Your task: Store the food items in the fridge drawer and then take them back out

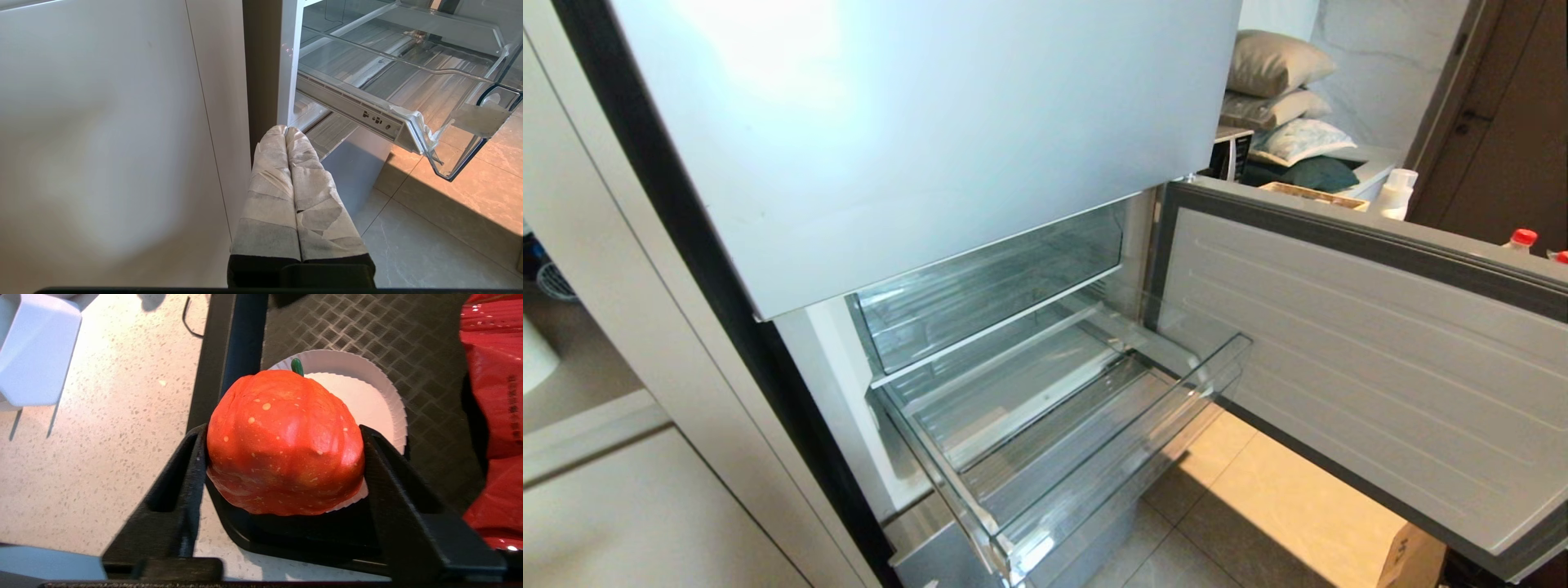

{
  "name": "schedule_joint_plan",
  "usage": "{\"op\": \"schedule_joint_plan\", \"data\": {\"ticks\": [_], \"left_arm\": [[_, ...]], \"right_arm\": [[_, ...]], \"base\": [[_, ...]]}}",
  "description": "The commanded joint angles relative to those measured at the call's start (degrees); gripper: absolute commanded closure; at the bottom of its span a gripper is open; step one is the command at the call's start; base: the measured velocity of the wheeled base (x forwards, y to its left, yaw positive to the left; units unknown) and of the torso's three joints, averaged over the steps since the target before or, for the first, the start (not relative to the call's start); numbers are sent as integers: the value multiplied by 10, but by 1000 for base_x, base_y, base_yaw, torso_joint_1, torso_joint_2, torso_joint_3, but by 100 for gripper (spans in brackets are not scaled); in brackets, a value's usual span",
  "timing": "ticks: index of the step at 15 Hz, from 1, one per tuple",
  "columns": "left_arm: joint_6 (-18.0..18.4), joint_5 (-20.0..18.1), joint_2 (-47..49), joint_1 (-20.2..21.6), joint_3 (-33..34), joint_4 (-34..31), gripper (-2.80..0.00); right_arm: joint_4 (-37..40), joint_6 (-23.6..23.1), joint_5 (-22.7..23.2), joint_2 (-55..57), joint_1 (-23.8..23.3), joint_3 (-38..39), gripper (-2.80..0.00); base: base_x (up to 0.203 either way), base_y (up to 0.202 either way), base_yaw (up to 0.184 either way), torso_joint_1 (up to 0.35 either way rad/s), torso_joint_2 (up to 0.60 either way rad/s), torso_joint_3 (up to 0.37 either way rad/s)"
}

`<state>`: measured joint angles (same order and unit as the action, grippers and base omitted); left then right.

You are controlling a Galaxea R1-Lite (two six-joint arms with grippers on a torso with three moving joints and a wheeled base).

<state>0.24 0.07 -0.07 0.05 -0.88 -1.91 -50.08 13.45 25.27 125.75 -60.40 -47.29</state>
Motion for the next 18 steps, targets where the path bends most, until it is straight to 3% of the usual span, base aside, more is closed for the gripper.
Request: {"op": "schedule_joint_plan", "data": {"ticks": [1, 8, 18], "left_arm": [[0, 0, 1, 0, 0, 0, 0], [0, 0, 1, 0, 0, 0, 0], [0, 0, 1, 0, 0, 0, 0]], "right_arm": [[-3, 1, 2, 0, -3, -3, -280], [-3, 0, 3, -4, -18, -5, -280], [1, 1, 1, -121, -25, 39, -280]], "base": [[0, 0, 0, 0, 0, 0], [0, 0, 0, 0, 0, 0], [0, 0, 0, 0, 0, 0]]}}
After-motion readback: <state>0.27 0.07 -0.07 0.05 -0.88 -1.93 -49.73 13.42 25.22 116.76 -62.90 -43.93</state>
